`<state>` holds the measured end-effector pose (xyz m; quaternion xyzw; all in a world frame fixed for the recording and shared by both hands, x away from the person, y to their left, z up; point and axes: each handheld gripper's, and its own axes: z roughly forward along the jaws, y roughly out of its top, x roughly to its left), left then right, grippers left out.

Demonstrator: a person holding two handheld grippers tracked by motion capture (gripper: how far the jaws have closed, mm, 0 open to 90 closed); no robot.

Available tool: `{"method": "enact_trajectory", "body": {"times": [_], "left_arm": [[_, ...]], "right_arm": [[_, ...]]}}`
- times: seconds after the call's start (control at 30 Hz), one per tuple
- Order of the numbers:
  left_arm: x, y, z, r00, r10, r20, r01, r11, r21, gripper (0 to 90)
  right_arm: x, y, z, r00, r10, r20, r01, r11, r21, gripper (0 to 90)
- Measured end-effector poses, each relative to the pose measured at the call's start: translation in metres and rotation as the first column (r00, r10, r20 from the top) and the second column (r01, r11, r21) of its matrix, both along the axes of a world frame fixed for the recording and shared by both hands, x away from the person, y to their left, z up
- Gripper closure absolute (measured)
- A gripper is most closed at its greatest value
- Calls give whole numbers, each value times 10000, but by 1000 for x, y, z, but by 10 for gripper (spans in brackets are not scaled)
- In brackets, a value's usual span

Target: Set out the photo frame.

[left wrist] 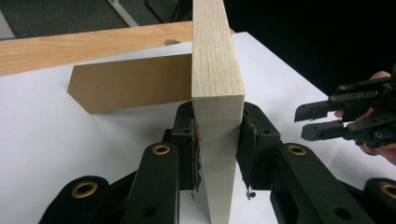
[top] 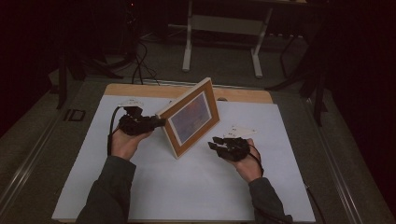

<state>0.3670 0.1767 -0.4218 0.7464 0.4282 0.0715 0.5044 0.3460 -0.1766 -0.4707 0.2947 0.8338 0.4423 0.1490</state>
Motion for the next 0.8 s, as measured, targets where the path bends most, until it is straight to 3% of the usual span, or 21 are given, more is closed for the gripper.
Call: {"method": "enact_trajectory", "body": {"times": [0.23, 0.47, 0.63, 0.8], "left_arm": [[-2, 8, 3, 9999, 86, 52, -88, 9991, 417, 697], [-8, 20, 3, 9994, 223, 249, -236, 9984, 512, 685], [-10, 28, 3, 9995, 55, 298, -67, 9991, 408, 702], [-10, 30, 1, 9993, -302, 211, 303, 9995, -38, 723]], "right_arm": [[4, -3, 1, 9999, -132, -48, 132, 9999, -12, 671], [14, -2, 1, 9995, -313, -72, 312, 9993, -210, 667], [21, -1, 5, 9988, -486, -15, 485, 9985, -245, 652], [29, 2, 10, 9984, -562, 58, 564, 9981, -251, 649]]}}
